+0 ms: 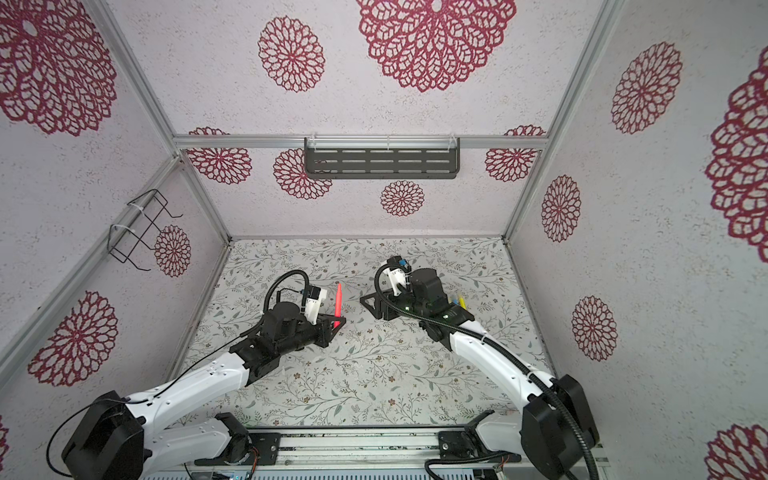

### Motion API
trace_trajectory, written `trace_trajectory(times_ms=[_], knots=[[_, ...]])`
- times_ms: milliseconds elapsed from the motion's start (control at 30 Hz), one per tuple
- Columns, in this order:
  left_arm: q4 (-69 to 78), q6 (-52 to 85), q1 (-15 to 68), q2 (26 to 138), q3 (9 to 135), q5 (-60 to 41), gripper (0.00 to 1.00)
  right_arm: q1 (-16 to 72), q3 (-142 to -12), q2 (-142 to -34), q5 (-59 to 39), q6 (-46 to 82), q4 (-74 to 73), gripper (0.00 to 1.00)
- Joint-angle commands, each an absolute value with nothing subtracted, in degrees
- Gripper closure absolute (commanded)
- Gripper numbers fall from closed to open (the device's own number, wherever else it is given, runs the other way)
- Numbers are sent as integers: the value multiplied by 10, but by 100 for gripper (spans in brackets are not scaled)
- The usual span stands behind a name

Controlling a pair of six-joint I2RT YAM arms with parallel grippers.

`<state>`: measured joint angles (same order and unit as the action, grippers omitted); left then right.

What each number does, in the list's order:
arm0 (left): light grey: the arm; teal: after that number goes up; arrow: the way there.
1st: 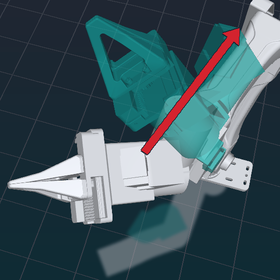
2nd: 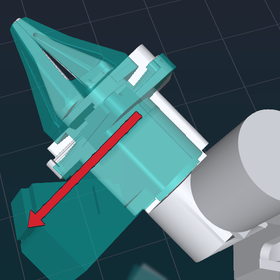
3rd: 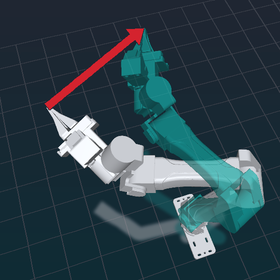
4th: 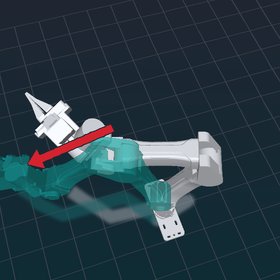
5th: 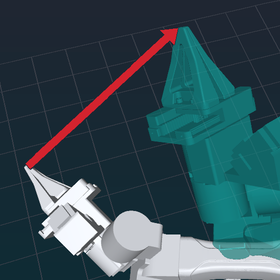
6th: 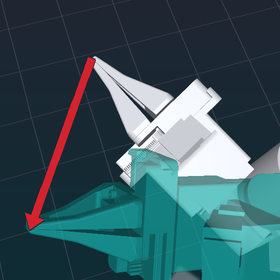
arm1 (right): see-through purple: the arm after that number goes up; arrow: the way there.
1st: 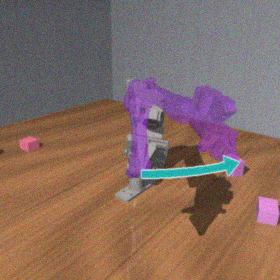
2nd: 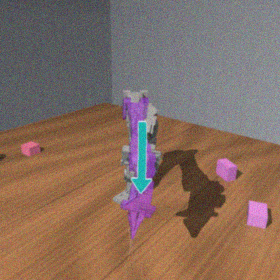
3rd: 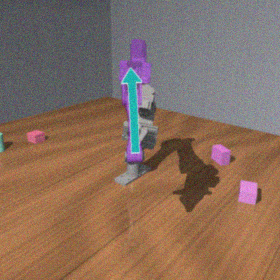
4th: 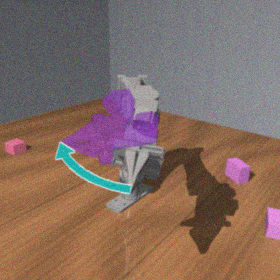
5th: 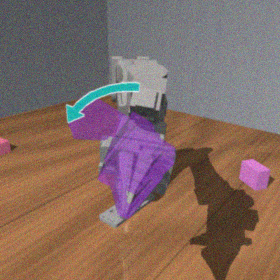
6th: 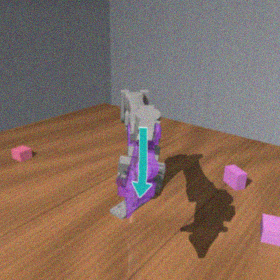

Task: Insert the pens into the pen caps
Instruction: 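Open the right gripper and draw it back toward the markers, then lower the open right gripper over the clear pink cap beside the markers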

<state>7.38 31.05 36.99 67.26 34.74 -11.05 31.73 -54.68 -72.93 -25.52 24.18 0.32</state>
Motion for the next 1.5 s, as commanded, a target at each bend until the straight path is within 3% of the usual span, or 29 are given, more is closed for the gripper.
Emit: trace_trajectory(times_ms=[0,333,600,1000,1467], knots=[[86,317,365,658,339,-108,100,280,-582,-734,-213,216,66,36],[76,319,365,637,327,-109,100,177,-633,-839,-133,199,165,36],[80,334,365,629,320,-112,100,109,-633,-936,-156,209,131,37],[71,336,365,625,329,-112,100,88,-656,-1029,-171,204,110,39],[65,329,365,617,327,-103,100,88,-662,-1060,-167,192,112,41]])
